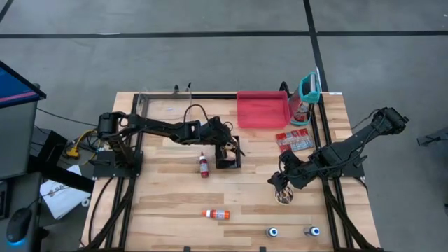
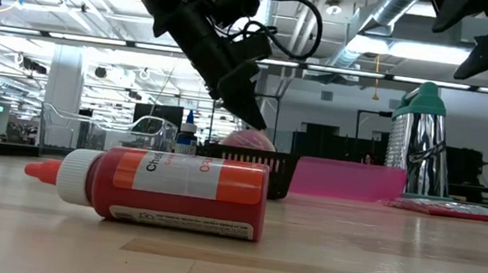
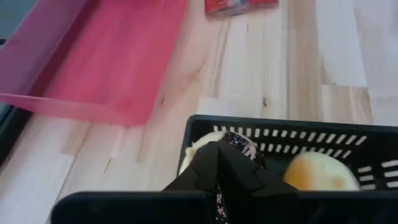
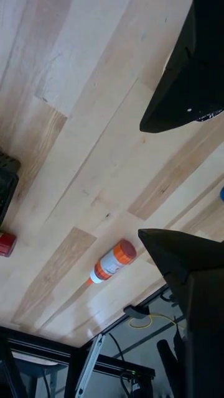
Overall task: Pick & Place Food Item
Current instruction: Put the pink donut in the black basket
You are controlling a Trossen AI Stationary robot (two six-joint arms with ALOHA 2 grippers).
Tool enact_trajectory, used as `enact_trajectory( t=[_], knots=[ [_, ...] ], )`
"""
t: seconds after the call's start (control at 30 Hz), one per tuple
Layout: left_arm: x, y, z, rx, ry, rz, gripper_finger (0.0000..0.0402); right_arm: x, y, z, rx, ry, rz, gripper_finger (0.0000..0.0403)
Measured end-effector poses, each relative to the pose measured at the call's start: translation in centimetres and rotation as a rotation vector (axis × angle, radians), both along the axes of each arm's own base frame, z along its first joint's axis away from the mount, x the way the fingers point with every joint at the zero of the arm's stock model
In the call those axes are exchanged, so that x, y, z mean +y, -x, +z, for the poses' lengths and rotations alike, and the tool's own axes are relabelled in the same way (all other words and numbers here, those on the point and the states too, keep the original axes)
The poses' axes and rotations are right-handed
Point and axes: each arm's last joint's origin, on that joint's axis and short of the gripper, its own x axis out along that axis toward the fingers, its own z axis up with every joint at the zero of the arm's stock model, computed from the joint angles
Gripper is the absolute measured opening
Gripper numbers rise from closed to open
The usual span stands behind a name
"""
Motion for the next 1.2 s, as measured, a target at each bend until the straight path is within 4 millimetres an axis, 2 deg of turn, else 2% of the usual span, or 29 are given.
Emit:
enact_trajectory(
  t=[0.17,0.33,0.53,0.63,0.8,0.97,1.2],
  knots=[
    [-0.5,0.2,0.0,0.015,0.041,-0.052,0.0001,0.0,0.0,0.0,0.000,-0.005,-0.006,0.0258],
    [-2.8,0.3,0.4,0.029,0.098,-0.179,0.0012,0.0,0.0,0.0,0.000,-0.005,-0.006,0.0258],
    [-6.4,0.9,0.0,0.129,0.053,-0.354,0.0072,0.0,0.0,0.0,0.000,-0.004,-0.006,0.0258],
    [-7.3,1.0,-0.1,0.137,0.022,-0.365,0.0110,0.0,0.0,0.0,0.001,-0.001,-0.002,0.0258],
    [-7.0,0.9,-0.2,0.143,-0.011,-0.326,0.0139,0.0,0.0,0.0,0.006,0.004,0.001,0.0258],
    [-6.4,0.8,-0.2,0.136,-0.010,-0.310,0.0123,0.0,0.1,0.0,0.006,0.005,0.001,0.0258],
    [-6.4,0.8,-0.2,0.134,0.006,-0.326,0.0102,0.0,0.1,0.0,0.006,0.005,0.001,0.0258]
  ],
)
